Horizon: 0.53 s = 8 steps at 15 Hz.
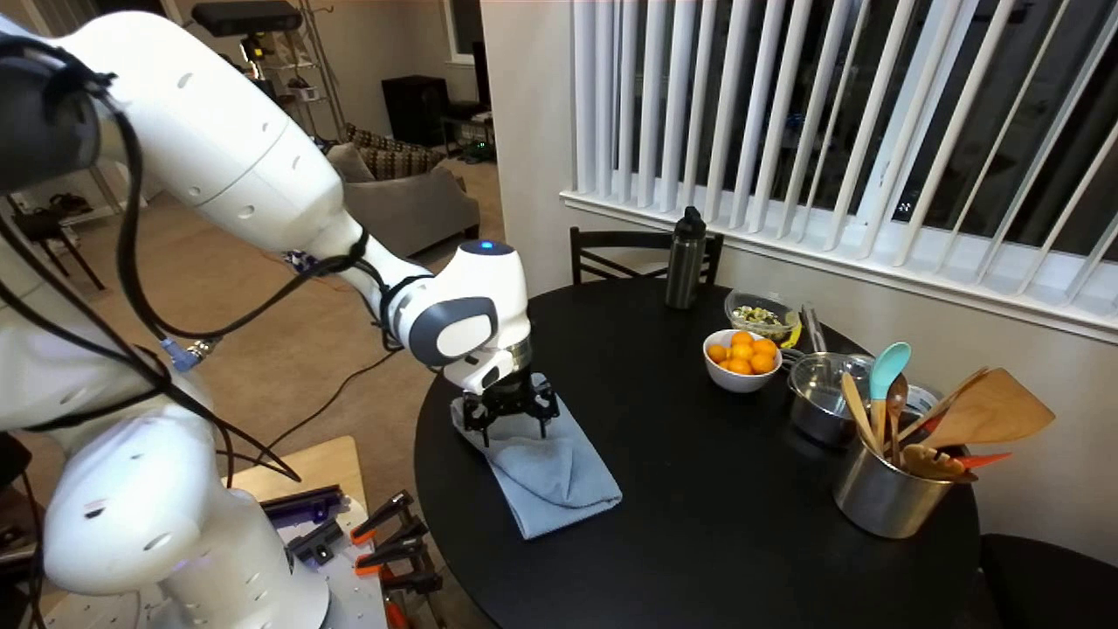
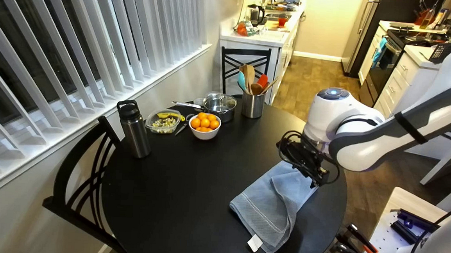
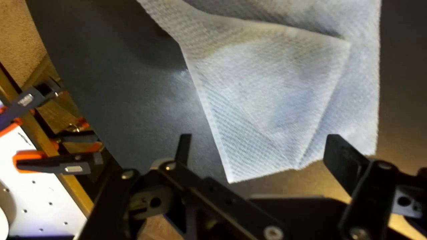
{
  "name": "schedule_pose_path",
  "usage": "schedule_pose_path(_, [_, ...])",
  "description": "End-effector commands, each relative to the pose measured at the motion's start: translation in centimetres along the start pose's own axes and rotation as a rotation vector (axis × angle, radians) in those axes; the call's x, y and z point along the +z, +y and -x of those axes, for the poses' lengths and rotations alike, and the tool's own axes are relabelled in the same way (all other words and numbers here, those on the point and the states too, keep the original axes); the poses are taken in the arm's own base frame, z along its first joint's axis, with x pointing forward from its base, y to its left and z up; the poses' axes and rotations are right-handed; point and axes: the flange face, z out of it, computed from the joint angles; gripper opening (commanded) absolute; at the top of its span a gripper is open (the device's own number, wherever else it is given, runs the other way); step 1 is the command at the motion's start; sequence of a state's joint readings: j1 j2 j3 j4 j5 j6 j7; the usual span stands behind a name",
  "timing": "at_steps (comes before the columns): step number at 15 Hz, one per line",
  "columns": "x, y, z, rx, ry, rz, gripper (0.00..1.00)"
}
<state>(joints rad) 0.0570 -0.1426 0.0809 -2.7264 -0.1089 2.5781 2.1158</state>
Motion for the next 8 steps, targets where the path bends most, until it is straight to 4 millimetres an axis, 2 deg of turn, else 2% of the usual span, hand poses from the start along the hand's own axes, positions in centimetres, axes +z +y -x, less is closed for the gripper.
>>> schedule_pose_path(1, [-4.9,-3.0,-1.1,0.051,0.055,-0.042,1.0])
schedule_pose_path(2, [-5.6,-3.7,-1.1,0.053,0.046,-0.025,1.0])
schedule_pose_path(4, [-5.8,-4.3,-1.1,0.048,0.044,0.029,1.0])
schedule_pose_path(8, [-2.1,-3.3,-0.1,0.022,-0.045,0.147,1.0])
